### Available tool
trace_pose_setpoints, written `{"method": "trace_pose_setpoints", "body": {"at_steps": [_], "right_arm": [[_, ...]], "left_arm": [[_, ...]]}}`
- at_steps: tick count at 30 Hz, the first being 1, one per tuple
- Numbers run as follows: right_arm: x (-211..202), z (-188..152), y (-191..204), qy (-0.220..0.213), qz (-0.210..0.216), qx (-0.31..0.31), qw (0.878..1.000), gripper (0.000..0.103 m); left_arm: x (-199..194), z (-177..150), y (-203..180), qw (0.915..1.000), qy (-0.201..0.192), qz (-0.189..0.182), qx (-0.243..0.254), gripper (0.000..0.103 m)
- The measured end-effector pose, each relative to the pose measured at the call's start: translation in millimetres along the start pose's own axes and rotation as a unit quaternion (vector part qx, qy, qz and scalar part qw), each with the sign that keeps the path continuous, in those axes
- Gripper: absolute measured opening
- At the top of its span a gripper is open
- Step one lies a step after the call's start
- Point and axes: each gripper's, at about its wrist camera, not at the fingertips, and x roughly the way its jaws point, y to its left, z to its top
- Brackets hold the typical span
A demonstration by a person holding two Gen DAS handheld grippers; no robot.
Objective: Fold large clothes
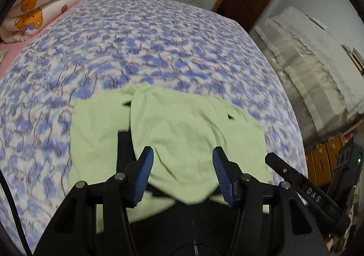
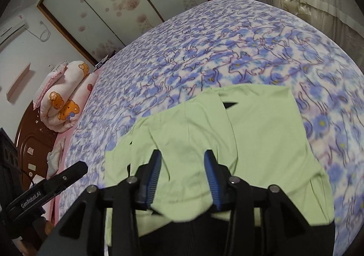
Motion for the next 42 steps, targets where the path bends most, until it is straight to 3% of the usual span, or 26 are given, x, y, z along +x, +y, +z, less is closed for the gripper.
{"method": "trace_pose_setpoints", "body": {"at_steps": [3, 6, 10, 13, 15, 21, 23, 28, 33, 39, 42], "right_arm": [[-20.3, -24.1, -4.4, 0.011, -0.009, -0.007, 1.0, 0.05], [-36.5, -48.3, -10.9, 0.024, -0.021, -0.005, 0.999, 0.05], [-60.1, -90.8, -21.7, 0.038, -0.028, -0.012, 0.999, 0.052], [-75.9, -116.9, -33.9, 0.047, -0.021, -0.001, 0.999, 0.063], [-88.6, -131.4, -41.3, 0.055, -0.023, 0.008, 0.998, 0.063], [-130.4, -163.9, -54.1, 0.051, -0.039, 0.002, 0.998, 0.065], [-143.6, -173.8, -60.2, 0.053, -0.044, 0.002, 0.998, 0.073], [-166.1, -191.2, -73.3, 0.059, -0.067, -0.011, 0.996, 0.073], [-175.9, -205.7, -93.4, 0.071, -0.088, -0.013, 0.993, 0.077], [-176.2, -230.5, -138.4, 0.067, -0.069, 0.063, 0.993, 0.077], [-174.2, -245.5, -158.3, 0.064, -0.087, 0.072, 0.992, 0.077]], "left_arm": [[-18.6, -25.1, -1.6, 0.9997, 0.007, -0.022, 0.009, 0.056], [-34.4, -50.3, -4.2, 0.9998, 0.003, 0.01, 0.018, 0.059], [-57.1, -87.3, -7.0, 0.9997, 0.001, 0.024, 0.006, 0.062], [-73.8, -116.8, -8.6, 0.9992, 0.006, 0.038, -0.003, 0.063], [-85.3, -135.5, -9.5, 0.9986, 0.011, 0.051, -0.007, 0.067], [-118.5, -179.5, -4.1, 0.9969, 0.015, 0.074, -0.022, 0.076], [-129.0, -191.7, -0.3, 0.9968, 0.011, 0.074, -0.031, 0.076], [-157.2, -221.9, 9.8, 0.9915, 0.012, 0.125, -0.033, 0.082], [-159.7, -246.3, 26.0, 0.9853, 0.036, 0.167, -0.012, 0.088], [-145.1, -276.4, 52.0, 0.9804, 0.081, 0.179, -0.011, 0.088], [-136.1, -287.5, 68.9, 0.9765, 0.094, 0.193, -0.02, 0.088]]}}
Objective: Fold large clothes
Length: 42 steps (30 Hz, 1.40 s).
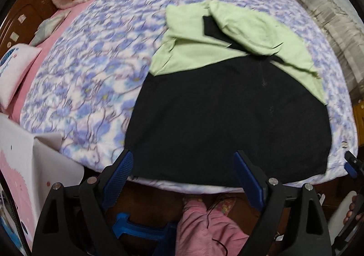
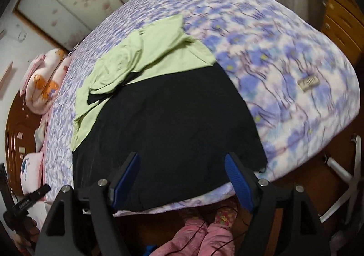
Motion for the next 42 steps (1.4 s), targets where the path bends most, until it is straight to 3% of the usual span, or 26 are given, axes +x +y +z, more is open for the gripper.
{"method": "trace_pose_setpoints", "body": {"at_steps": [8, 13, 18, 29, 32, 34, 42], "right_arm": [[22.0, -13.3, -30.5, 0.003, -0.019, -0.027, 0.999, 0.077], [40.2, -13.6, -61.8, 0.014, -0.023, 0.038, 0.999, 0.077], [58.8, -13.2, -85.8, 0.025, -0.032, 0.088, 0.995, 0.077], [88.7, -13.5, -84.1, 0.071, -0.025, 0.064, 0.995, 0.074], [90.9, -14.8, -85.8, 0.074, -0.029, 0.068, 0.995, 0.073], [93.3, -14.1, -86.8, 0.077, -0.032, 0.071, 0.994, 0.071], [106.6, -7.8, -86.0, 0.096, -0.034, 0.072, 0.992, 0.066]], "left_arm": [[51.9, -19.8, 49.2, 0.9972, 0.049, 0.006, -0.057, 0.088], [77.9, -27.6, 67.3, 0.9944, 0.078, -0.002, -0.072, 0.088], [94.4, -26.8, 79.9, 0.993, 0.084, -0.042, -0.072, 0.088], [137.4, -25.6, 113.5, 0.9858, 0.12, -0.074, -0.09, 0.088], [146.8, -28.1, 122.0, 0.9778, 0.131, -0.111, -0.12, 0.087], [151.2, -30.1, 123.0, 0.9725, 0.139, -0.132, -0.132, 0.076], [166.8, -38.6, 110.5, 0.967, 0.163, -0.156, -0.117, 0.056]]}}
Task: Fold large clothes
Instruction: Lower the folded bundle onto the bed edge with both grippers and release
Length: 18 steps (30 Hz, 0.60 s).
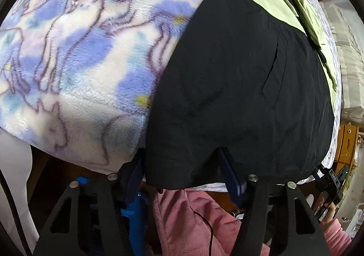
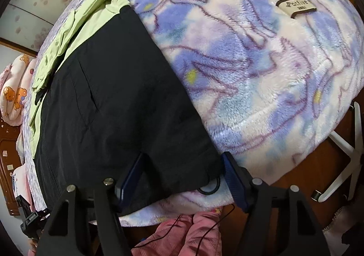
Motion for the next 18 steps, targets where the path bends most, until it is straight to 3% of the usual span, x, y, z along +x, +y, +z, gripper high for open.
{"method": "trace_pose_setpoints", "body": {"at_steps": [3, 8, 10, 14, 18], "right_arm": [[-1.0, 0.1, 0.1, 0.003, -0.001, 0.011, 1.0, 0.059], [-10.8, -2.2, -0.5, 0.0, 0.004, 0.03, 1.0, 0.03], [-16.6, -3.8, 2.8, -0.005, -0.003, 0.024, 1.0, 0.028], [-24.6, -4.3, 10.9, -0.008, -0.012, 0.017, 1.0, 0.024], [-32.1, -1.7, 16.4, -0.003, 0.0, 0.007, 1.0, 0.022]], "left_arm": [[1.2, -0.7, 0.3, 0.9999, -0.004, 0.008, -0.012, 0.051], [-8.7, -11.9, -4.3, 0.9986, -0.026, 0.033, -0.031, 0.028], [-16.3, -17.4, -7.5, 0.9975, -0.038, 0.038, -0.047, 0.02], [-30.9, -25.3, -22.7, 0.9956, -0.057, 0.055, -0.05, 0.017], [-40.5, -19.2, -35.7, 0.9951, -0.051, 0.06, -0.06, 0.014]]}}
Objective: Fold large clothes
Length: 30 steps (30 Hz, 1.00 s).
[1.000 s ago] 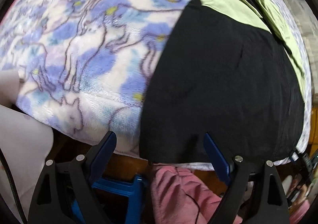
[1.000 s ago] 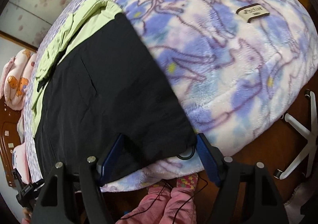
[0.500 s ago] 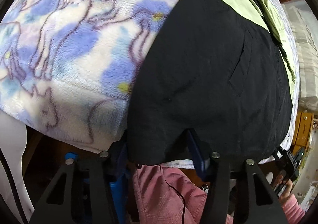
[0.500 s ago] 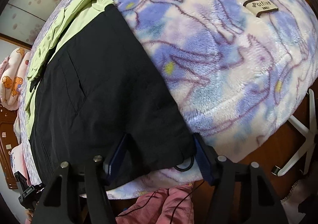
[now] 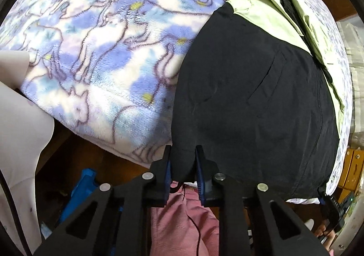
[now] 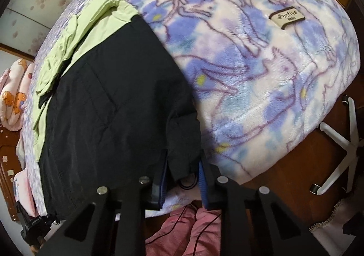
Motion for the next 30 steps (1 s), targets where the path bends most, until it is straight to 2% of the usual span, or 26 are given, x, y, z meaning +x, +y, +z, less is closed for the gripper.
{"method": "trace_pose_setpoints", "body": {"at_steps": [6, 9, 13, 16, 18, 23, 27, 30], "right_arm": [[-22.8, 14.2, 11.1, 0.017, 0.02, -0.009, 1.0, 0.02], [-40.9, 25.3, 17.7, 0.025, 0.054, -0.004, 0.998, 0.02], [-63.9, 31.1, 32.1, 0.022, 0.098, 0.01, 0.995, 0.019], [-82.5, 41.0, 43.7, 0.016, 0.127, 0.011, 0.992, 0.019], [-101.0, 50.6, 53.3, 0.002, 0.158, 0.001, 0.987, 0.019], [-135.3, 79.8, 79.6, -0.023, 0.166, -0.028, 0.985, 0.019], [-161.7, 111.1, 101.6, -0.052, 0.193, -0.038, 0.979, 0.018], [-171.7, 135.7, 116.8, -0.07, 0.198, -0.047, 0.977, 0.017]], "left_arm": [[-29.8, 8.0, -30.0, 0.9995, -0.029, -0.011, -0.009, 0.01], [-53.9, 8.8, -44.8, 0.9989, -0.042, -0.016, -0.016, 0.01], [-93.1, 14.7, -59.8, 0.9944, -0.055, -0.072, -0.056, 0.009], [-125.5, 19.5, -70.8, 0.9924, -0.058, -0.093, -0.056, 0.009], [-146.9, 23.4, -78.0, 0.9905, -0.068, -0.108, -0.053, 0.009], [-194.1, 39.8, -100.7, 0.9889, -0.086, -0.117, -0.034, 0.008], [-227.2, 72.1, -115.9, 0.9887, -0.099, -0.107, -0.033, 0.007], [-243.2, 101.2, -122.3, 0.9875, -0.106, -0.111, -0.036, 0.007]]}}
